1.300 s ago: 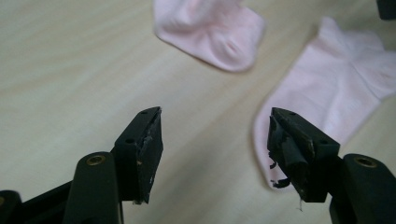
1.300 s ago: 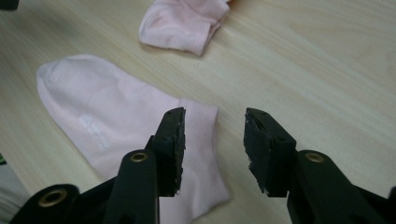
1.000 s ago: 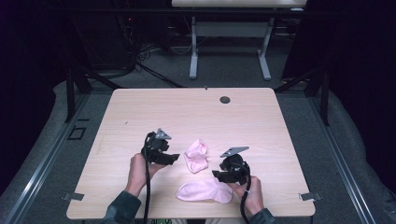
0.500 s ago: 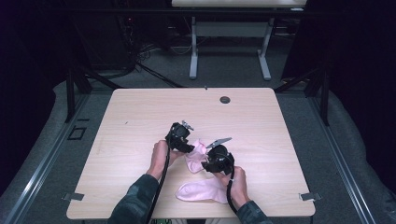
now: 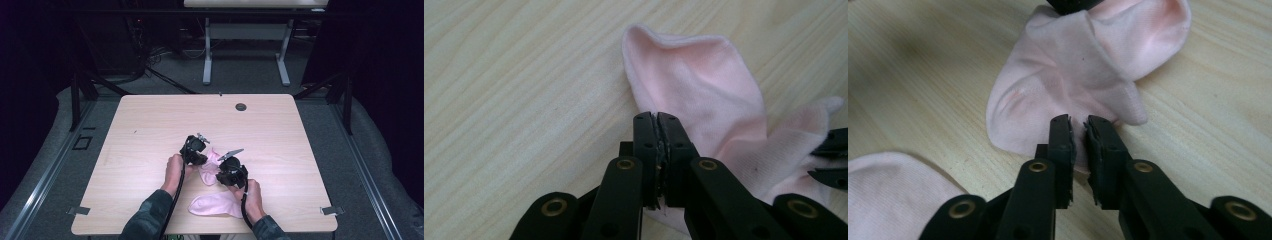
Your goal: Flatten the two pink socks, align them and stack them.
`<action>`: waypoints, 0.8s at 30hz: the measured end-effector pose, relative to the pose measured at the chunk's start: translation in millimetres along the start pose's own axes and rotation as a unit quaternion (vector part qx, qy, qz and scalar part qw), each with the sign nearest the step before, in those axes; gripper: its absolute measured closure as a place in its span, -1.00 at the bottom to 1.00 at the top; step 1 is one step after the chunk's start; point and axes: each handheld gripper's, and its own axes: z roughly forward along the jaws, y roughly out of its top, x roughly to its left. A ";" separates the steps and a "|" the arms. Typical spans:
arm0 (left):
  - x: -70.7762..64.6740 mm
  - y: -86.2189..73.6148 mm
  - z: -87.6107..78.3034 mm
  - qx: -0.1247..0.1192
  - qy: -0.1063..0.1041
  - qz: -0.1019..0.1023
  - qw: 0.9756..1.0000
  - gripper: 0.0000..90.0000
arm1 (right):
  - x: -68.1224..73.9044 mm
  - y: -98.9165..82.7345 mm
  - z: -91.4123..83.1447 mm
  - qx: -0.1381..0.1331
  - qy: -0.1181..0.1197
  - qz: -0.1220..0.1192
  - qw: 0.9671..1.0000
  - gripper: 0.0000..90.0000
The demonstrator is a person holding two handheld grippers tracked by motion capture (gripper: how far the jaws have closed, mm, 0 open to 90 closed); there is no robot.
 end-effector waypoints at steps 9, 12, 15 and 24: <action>-5.5 -18.9 -22.6 -0.034 0.010 -0.044 0.998 0.95 | -16.3 -6.0 -23.6 -0.004 -0.021 0.007 1.000 0.86; -13.1 -27.1 -26.7 -0.037 0.000 -0.049 0.998 0.95 | -29.3 -9.5 -30.9 -0.006 -0.023 0.020 1.000 0.86; -26.7 -33.2 -27.7 -0.029 -0.015 -0.029 0.999 0.90 | -38.0 -12.5 -37.0 0.008 -0.033 0.018 0.999 0.84; -27.7 -39.4 -59.9 -0.050 -0.003 -0.023 0.998 0.17 | -51.0 -21.9 -46.4 0.005 -0.034 0.025 0.999 0.59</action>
